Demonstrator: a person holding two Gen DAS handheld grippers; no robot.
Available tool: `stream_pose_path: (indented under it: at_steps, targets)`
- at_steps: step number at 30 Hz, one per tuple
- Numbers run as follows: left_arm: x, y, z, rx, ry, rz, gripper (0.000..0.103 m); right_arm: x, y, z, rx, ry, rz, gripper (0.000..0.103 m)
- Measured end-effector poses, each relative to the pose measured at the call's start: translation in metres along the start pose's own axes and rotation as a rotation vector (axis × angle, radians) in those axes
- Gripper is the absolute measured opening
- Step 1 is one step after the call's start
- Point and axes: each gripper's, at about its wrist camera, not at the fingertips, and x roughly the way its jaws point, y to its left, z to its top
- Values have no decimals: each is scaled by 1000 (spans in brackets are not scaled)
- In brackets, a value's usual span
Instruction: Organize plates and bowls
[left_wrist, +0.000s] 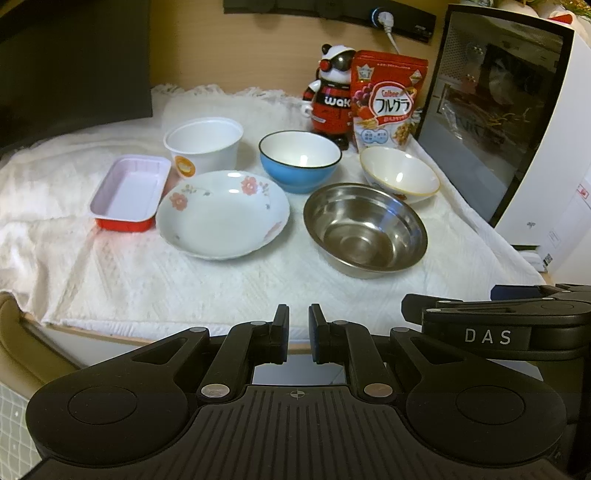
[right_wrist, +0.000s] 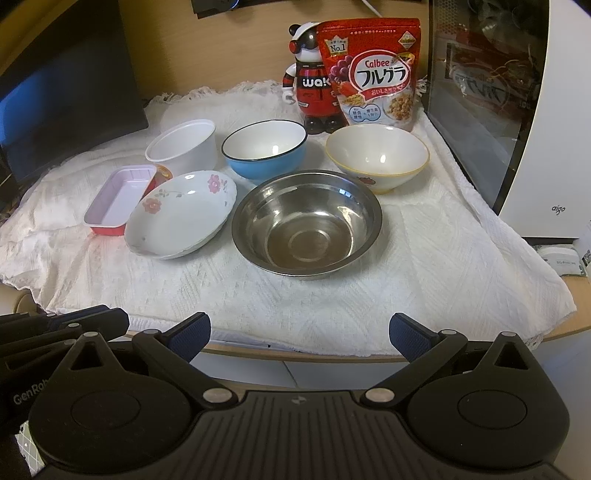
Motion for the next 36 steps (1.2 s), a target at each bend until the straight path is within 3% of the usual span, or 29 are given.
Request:
stream_pose_path:
  at_steps: [29,33,36]
  targets:
    - [10,20,5,-34,27,-9,14,11,12,5,-10,11,-19,103]
    - [20,31,12,-57,35,-33,14,20,15,11,-3,9,-27,103]
    - [32,43,19,-80,39,-92,14,28,17,18,16,-5,-33,103]
